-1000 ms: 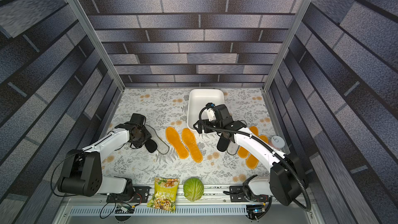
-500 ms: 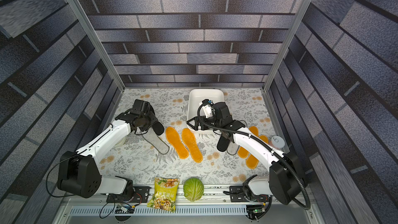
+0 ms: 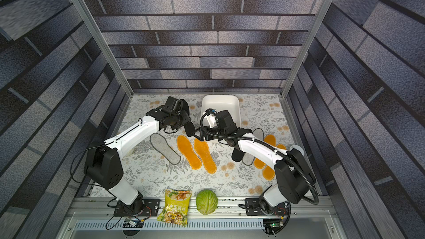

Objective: Put the insoles into the storage box
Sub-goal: Pick up the insole from the center of the board.

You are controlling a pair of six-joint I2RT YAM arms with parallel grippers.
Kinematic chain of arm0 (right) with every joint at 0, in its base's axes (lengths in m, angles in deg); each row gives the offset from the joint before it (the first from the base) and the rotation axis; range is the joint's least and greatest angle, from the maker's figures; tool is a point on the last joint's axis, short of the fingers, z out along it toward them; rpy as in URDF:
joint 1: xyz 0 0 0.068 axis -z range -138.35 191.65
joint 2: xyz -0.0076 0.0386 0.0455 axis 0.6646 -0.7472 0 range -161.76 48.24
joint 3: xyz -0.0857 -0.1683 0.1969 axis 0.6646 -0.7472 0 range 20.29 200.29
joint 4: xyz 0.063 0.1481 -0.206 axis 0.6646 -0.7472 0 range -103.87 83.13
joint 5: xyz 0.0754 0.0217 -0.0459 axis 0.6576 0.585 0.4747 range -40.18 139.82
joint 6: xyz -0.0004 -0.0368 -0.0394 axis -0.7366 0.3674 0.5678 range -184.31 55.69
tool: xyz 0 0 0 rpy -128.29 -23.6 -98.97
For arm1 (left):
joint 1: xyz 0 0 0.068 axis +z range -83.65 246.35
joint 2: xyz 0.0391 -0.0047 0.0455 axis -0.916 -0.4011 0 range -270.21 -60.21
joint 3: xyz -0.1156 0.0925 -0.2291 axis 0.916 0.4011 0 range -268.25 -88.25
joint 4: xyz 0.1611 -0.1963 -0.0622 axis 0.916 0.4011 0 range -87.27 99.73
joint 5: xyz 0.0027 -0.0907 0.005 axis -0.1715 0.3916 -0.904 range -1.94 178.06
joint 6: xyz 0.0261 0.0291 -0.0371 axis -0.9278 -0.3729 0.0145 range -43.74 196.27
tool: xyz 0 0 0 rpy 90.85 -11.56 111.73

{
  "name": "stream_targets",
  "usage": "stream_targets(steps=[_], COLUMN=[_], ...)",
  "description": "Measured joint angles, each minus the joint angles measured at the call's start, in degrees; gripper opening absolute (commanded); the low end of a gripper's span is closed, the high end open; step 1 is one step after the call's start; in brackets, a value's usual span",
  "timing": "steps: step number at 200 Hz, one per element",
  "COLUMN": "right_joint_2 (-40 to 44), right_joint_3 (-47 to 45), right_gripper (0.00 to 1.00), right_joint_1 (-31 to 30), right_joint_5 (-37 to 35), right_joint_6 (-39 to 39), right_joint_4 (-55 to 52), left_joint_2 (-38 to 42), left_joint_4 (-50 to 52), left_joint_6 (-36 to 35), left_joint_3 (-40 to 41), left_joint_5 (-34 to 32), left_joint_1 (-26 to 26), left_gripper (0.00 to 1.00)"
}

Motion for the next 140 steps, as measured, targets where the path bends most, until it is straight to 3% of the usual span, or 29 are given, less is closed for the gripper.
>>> stream_targets(steps=[140], right_joint_2=[-4.9], right_joint_3=[4.7], right_gripper=[0.37], right_joint_1=[0.0], right_joint_5=[-4.7], right_joint_6=[3.3], right_joint_4=[-1.7], left_joint_2=[0.0], left_joint_4=[1.1], left_joint_6=[-0.6], left_joint_3=[-0.5], left_joint_5=[1.2], left_joint_1=[-4.4], left_gripper=[0.50])
